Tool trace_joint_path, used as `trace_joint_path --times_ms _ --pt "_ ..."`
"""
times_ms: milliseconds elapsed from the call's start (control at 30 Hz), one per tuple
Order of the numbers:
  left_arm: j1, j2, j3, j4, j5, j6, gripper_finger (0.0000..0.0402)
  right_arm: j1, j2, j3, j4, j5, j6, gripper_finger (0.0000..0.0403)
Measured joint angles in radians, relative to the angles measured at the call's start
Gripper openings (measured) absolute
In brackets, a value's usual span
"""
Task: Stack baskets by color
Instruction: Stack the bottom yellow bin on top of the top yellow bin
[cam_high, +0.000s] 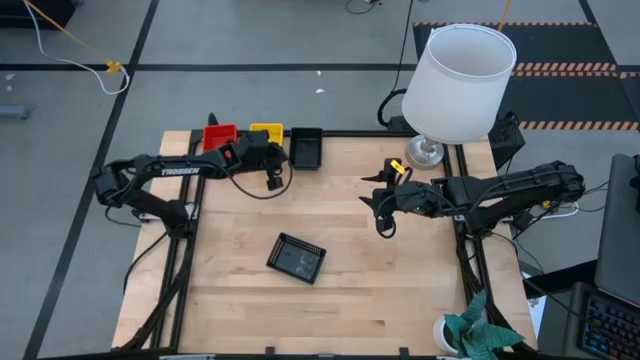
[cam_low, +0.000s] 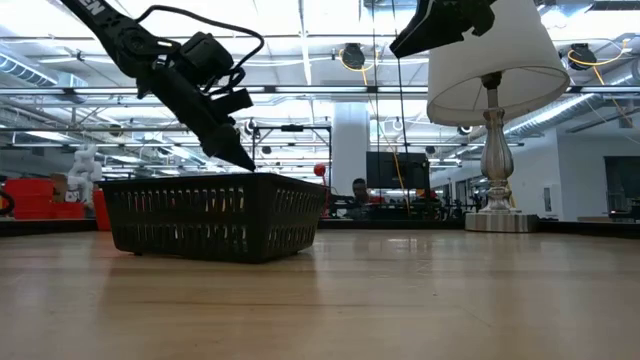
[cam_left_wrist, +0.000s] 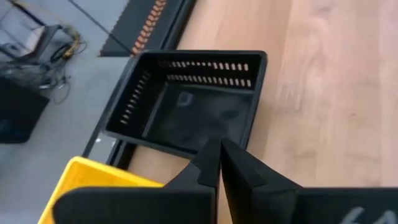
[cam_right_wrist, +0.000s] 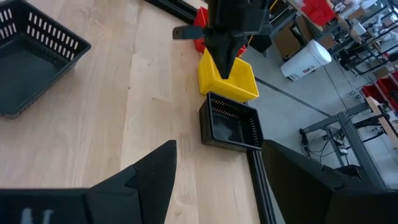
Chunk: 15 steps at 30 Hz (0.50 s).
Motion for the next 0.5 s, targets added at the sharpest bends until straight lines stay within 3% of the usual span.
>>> trace_joint_path --times_ms 300,500 --pt "-0.018 0.033 -0.001 0.001 -0.049 -0.064 0.0004 -0.001 0.000 0.000 0.060 -0.025 -0.030 0.0228" --pt "-0.017 0.105 -0.001 0.099 -0.090 -0.055 0.0016 -0.001 0.000 0.000 0.109 -0.067 -0.072 0.0228"
